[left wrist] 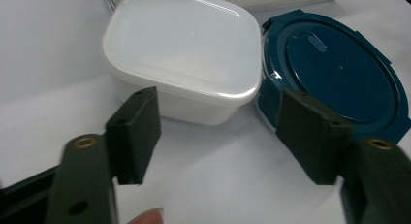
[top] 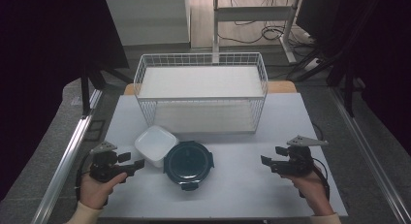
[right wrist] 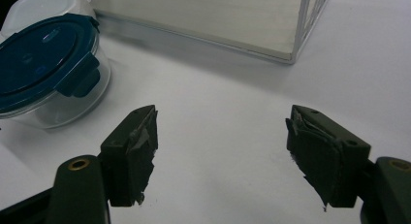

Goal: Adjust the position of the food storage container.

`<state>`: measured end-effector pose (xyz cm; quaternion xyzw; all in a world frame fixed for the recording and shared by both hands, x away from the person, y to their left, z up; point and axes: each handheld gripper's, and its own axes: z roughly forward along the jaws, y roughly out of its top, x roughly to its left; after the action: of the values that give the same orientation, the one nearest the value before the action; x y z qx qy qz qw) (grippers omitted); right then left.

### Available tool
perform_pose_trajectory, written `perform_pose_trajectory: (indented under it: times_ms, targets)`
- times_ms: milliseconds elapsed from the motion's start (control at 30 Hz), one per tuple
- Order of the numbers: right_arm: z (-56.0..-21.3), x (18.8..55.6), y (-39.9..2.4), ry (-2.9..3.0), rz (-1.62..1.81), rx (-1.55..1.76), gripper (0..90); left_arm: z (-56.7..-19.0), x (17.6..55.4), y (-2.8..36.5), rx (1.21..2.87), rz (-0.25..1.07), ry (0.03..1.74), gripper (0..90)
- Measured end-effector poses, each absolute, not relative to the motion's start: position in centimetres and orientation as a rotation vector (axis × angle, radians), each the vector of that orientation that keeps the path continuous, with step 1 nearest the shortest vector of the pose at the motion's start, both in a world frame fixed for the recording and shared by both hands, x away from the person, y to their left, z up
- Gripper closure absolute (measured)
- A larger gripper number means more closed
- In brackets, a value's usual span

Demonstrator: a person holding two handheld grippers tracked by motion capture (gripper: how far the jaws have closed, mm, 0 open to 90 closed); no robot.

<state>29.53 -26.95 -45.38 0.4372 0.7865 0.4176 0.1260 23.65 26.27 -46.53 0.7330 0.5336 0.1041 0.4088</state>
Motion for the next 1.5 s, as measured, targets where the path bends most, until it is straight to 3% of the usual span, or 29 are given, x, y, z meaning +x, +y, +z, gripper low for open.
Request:
perform_pose_trajectory:
  times_ms: [433, 767, 1500]
  targets:
    - [-45.4, 29.6, -27.1, 2.284, 1.201, 1.284, 27.1, -46.8, 23.4, 24.7, 1.890, 0.223, 1.360, 58.7]
    - [-45.4, 29.6, -27.1, 2.285, 1.185, 1.289, 27.0, -48.1, 24.0, 22.5, 1.966, 0.179, 1.326, 83.7]
    - [-46.0, 29.8, -26.8, 2.315, 1.142, 1.287, 25.9, -49.6, 25.1, 20.0, 2.003, 0.145, 1.332, 90.0]
